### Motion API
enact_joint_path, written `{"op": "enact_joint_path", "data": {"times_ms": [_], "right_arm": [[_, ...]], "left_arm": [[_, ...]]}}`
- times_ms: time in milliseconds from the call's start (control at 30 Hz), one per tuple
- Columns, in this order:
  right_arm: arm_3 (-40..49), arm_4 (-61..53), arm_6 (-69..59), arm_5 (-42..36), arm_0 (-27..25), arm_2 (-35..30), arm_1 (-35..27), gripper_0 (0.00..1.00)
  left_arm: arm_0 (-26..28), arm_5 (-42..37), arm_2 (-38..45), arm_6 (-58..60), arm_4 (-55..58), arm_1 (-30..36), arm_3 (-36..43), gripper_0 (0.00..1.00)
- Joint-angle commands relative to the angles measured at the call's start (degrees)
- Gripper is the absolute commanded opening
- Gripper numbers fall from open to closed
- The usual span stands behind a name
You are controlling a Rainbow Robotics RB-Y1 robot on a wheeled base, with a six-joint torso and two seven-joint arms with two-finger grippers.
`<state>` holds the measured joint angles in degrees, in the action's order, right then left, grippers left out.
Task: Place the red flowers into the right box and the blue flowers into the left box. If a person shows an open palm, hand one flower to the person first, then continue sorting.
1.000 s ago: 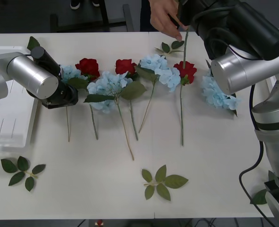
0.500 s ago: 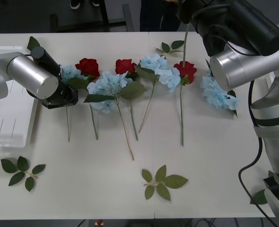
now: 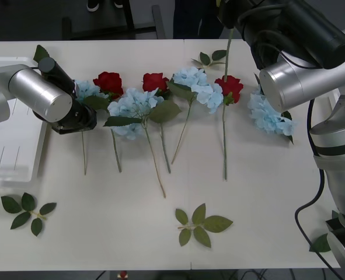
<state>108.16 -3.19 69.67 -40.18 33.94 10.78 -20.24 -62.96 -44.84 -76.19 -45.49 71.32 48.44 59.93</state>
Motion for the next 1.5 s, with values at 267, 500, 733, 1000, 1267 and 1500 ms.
{"op": "enact_joint_path", "data": {"times_ms": [267,500,733,1000,1267,1500], "right_arm": [[1.44,0.12,-1.56,0.71,0.42,-0.84,0.2,0.84],[9.52,-4.54,-1.38,-6.41,-3.62,-0.93,-3.14,0.87],[24.47,-12.19,-1.73,-14.93,-13.64,-3.48,-9.47,0.87],[30.35,-22.03,-1.2,-15.11,-29.37,-11.57,-14.22,0.87],[23.85,-23.17,0.55,-18.18,-33.76,-15.43,-19.14,0.87],[11.46,-23.61,7.94,-16.69,-29.02,-15.7,-21.51,0.87]], "left_arm": [[0.55,-0.07,0.43,-1.62,0.39,-0.45,0.8,0.0],[0.55,-0.07,0.43,-1.62,0.31,-0.36,0.8,0.0],[0.47,-0.07,0.43,-1.62,0.31,-0.45,0.8,0.0],[0.55,-0.07,0.43,-1.62,0.31,-0.36,0.8,0.0],[0.55,-0.07,0.43,-1.62,0.31,-0.45,0.8,0.0],[0.55,-0.07,0.43,-1.62,0.31,-0.36,0.8,0.0]]}}
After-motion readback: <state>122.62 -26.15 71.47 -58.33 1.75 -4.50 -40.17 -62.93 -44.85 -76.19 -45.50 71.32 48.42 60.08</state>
